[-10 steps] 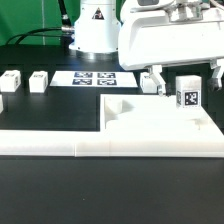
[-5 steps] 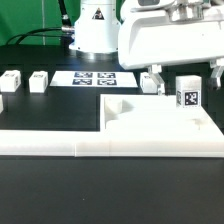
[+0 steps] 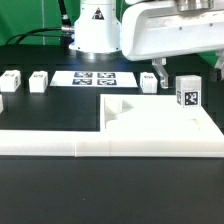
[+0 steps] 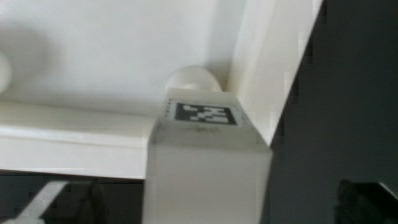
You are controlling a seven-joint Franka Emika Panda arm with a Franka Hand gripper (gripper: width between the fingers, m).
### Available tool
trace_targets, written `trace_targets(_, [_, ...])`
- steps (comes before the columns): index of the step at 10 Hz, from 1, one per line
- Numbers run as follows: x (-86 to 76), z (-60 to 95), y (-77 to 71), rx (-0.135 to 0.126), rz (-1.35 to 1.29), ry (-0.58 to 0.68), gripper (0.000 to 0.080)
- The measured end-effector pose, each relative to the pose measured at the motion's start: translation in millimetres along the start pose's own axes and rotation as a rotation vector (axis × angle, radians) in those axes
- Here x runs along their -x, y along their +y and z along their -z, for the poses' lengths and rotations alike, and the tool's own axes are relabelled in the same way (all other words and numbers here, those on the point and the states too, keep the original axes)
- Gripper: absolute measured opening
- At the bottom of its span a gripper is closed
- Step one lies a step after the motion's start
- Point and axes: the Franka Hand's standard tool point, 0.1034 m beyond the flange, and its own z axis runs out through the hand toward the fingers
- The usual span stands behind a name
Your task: Assemble square table
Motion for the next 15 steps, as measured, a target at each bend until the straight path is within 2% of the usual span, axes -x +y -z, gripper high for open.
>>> trace_targets(2, [0.5,-4.4,0.4,-0.017,-0.003,-0.125,0.0649])
trace_targets(3, [-3.8,-11.1,3.1,-0.016,-0.009,-0.109,0.0649])
trace_targets(4, [0.3,-14.5,3.2,-0.015,-0.018,-0.118,0.0649])
trace_targets(8, [1.2,-15.5,2.8,-0.015,-0.077,-0.115,0.0649])
trace_targets(10, [1.2,-15.6,2.5,-0.012,-0.134,-0.116,0.0619])
trace_targets(11, [1.2,-15.6,2.1,-0.009,-0.189,-0.116,0.0440])
trace_targets(12, [1.3,-15.7,1.5,-0.005,-0.267,-0.117,0.0440])
trace_targets(13, [1.3,-15.7,1.8,-0.001,-0.323,-0.117,0.0289])
trace_targets(14, [0.8,-16.5,2.1,-0.001,-0.371,-0.117,0.0290])
trace_targets(15, [-2.9,-16.9,3.0,-0.003,-0.535,-0.112,0.0290])
